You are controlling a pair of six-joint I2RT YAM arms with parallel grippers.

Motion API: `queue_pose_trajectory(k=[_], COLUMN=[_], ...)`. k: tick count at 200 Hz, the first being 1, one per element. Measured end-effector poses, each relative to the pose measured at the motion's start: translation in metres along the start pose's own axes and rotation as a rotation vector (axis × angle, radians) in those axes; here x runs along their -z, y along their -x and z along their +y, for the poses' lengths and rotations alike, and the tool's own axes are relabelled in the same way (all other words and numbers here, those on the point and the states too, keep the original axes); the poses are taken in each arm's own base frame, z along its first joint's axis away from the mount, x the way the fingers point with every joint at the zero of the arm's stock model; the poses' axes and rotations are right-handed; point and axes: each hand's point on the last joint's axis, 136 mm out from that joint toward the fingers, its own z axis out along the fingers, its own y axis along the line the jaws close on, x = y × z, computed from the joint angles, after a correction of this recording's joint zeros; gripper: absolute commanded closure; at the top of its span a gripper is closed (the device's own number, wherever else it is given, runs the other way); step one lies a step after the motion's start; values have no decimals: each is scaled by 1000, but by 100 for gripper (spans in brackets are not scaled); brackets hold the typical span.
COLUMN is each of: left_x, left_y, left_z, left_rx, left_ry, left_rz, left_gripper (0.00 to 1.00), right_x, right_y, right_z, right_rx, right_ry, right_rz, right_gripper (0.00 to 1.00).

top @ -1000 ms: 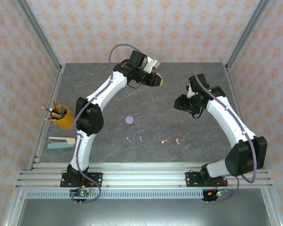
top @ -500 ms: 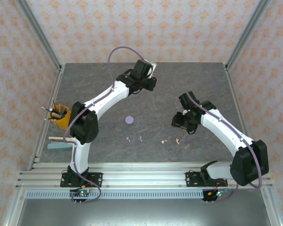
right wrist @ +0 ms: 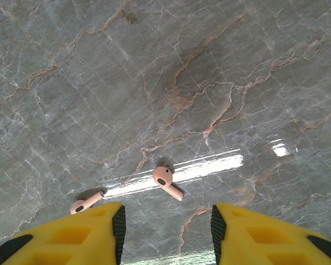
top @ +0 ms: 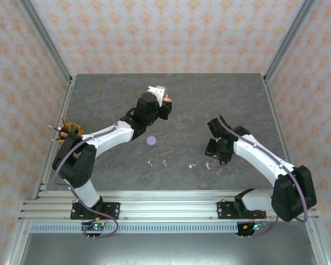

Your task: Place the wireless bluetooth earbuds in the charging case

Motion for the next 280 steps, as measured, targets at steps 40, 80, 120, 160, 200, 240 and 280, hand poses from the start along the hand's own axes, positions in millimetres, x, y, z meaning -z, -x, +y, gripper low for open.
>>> queue_pose_trajectory(k=[40, 80, 120, 160, 200, 240, 280], left_x=[8, 19, 33, 38, 37, 37, 37], left_y=[-4, -5, 11, 26, 30, 35, 38], left_z=[-40, -54, -50, -38, -31, -18, -11], left_rx=[-51, -90, -112, -109, -104, -97, -90], left_ry=[-261, -353, -342, -285, -251, -212, -188], left_rz=[-84, -121, -174, -220, -234, -248, -258], left_gripper=[100, 100, 100, 100, 100, 100, 100], right_x=[-6, -18, -34, -40, -50, -57, -65], right_y=[-19, -33, -54, -69, -74, -78, -84], right_z=[31, 50, 57, 70, 75, 79, 78], right_rx=[161, 345, 443, 484, 481, 476, 478], right_ry=[44, 45, 22, 58, 73, 86, 77], right_rz=[23, 61, 138, 177, 202, 228, 257], right_gripper=[54, 58, 57, 57, 57, 57, 57])
